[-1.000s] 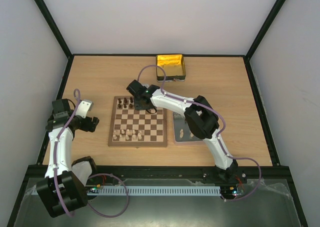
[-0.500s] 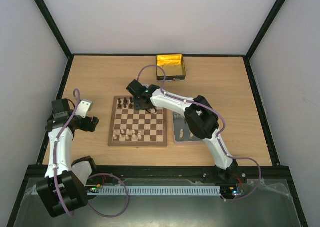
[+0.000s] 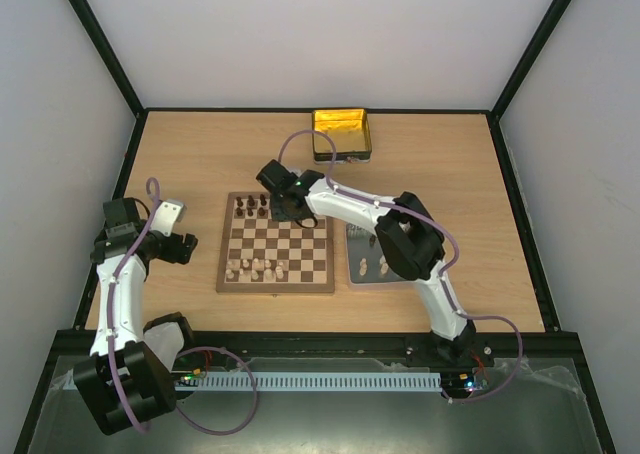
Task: Set up the chess pieces on the board
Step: Place the chess piece on the chessboard, then pick up the chess piece from the storage box.
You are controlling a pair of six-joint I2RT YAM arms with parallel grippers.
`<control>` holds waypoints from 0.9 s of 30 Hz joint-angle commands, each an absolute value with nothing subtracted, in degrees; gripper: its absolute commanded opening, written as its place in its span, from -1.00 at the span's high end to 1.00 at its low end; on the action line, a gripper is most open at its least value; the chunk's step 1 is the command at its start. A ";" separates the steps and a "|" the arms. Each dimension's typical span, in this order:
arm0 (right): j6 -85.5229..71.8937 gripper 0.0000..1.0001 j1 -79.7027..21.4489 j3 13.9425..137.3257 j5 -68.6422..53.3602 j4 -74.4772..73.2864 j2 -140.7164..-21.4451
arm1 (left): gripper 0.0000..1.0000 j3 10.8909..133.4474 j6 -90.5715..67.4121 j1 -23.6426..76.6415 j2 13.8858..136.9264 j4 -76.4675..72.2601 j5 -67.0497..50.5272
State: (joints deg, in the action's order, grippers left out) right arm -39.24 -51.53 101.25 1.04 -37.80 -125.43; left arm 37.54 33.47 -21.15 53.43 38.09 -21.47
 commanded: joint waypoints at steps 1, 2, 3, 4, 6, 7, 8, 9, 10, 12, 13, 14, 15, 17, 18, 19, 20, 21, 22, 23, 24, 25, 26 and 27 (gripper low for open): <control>-40.00 0.52 -51.97 98.95 2.27 -38.05 -118.58 | -0.83 37.00 34.17 -21.77 52.67 38.88 -22.49; -40.07 0.52 -51.97 98.23 2.53 -38.01 -117.47 | -0.83 37.00 34.19 -21.89 52.67 38.93 -22.50; -40.08 0.52 -51.97 97.29 2.36 -37.79 -116.05 | -0.83 36.98 34.27 -21.97 52.65 38.96 -22.51; -40.08 0.51 -52.00 96.27 1.84 -37.42 -114.55 | -0.83 37.00 34.28 -22.05 52.57 38.96 -22.60; -40.25 0.48 -52.03 94.04 0.53 -36.74 -111.23 | -0.83 36.95 34.36 -22.14 52.61 39.08 -22.75; -40.44 0.45 -51.99 92.72 0.23 -36.29 -109.27 | -0.83 36.95 34.36 -22.22 52.58 39.03 -22.76; -40.63 0.44 -51.95 91.24 0.53 -35.96 -107.04 | -0.83 37.02 34.37 -22.30 52.54 39.02 -22.72; -40.90 0.43 -51.96 88.80 1.25 -35.75 -104.94 | -0.83 36.99 34.37 -22.49 52.47 39.14 -22.78; -41.06 0.40 -51.97 86.66 2.08 -35.67 -102.59 | -0.83 37.03 34.37 -22.70 52.36 39.06 -22.73; -41.56 0.39 -51.90 81.68 4.20 -35.63 -98.20 | -0.83 37.00 34.41 -23.47 52.10 39.03 -22.79; -41.97 0.38 -51.74 78.84 5.13 -35.66 -96.02 | -0.83 36.98 34.56 -23.91 51.99 39.21 -23.02; -42.41 0.38 -51.57 74.99 6.05 -35.72 -94.15 | -0.83 37.07 34.74 -24.31 51.90 39.27 -23.29; -42.81 0.38 -50.99 72.16 6.72 -35.72 -92.47 | -0.83 37.06 34.80 -24.54 51.80 39.32 -23.37; -43.78 0.38 -49.23 66.36 6.98 -35.19 -89.41 | -0.83 37.04 34.94 -24.79 51.71 39.44 -23.54; -44.19 0.38 -48.04 63.45 6.57 -34.76 -87.96 | -0.83 37.04 34.95 -24.79 51.69 39.44 -23.60; -44.61 0.38 -46.67 60.85 6.08 -34.26 -86.70 | -0.83 37.08 34.98 -24.81 51.76 39.44 -23.63; -44.64 0.38 -45.34 58.89 5.63 -33.80 -85.68 | -0.83 37.09 34.90 -24.79 51.65 39.48 -23.57; -44.65 0.38 -44.33 57.33 5.35 -33.53 -84.90 | -0.83 37.09 34.86 -24.81 51.57 39.40 -23.56; -44.57 0.38 -43.43 56.31 5.35 -33.41 -84.23 | -0.83 37.03 34.89 -24.81 51.28 39.31 -23.43; -44.47 0.38 -42.77 55.59 5.55 -33.37 -84.05 | -0.83 37.08 34.80 -24.79 50.93 39.29 -23.40; -44.47 0.38 -42.19 55.29 6.07 -33.46 -84.14 | -0.83 36.99 34.74 -24.85 50.63 39.21 -23.46; -44.45 0.39 -41.68 55.10 6.53 -33.68 -84.38 | -0.83 37.08 34.73 -24.86 50.44 39.20 -23.52; -44.39 0.39 -41.11 54.93 6.51 -33.65 -84.70 | -0.83 37.00 34.80 -24.79 50.18 39.23 -23.63; -44.34 0.39 -40.61 54.69 6.44 -33.38 -84.91 | -0.83 37.07 34.79 -24.80 49.86 39.17 -23.71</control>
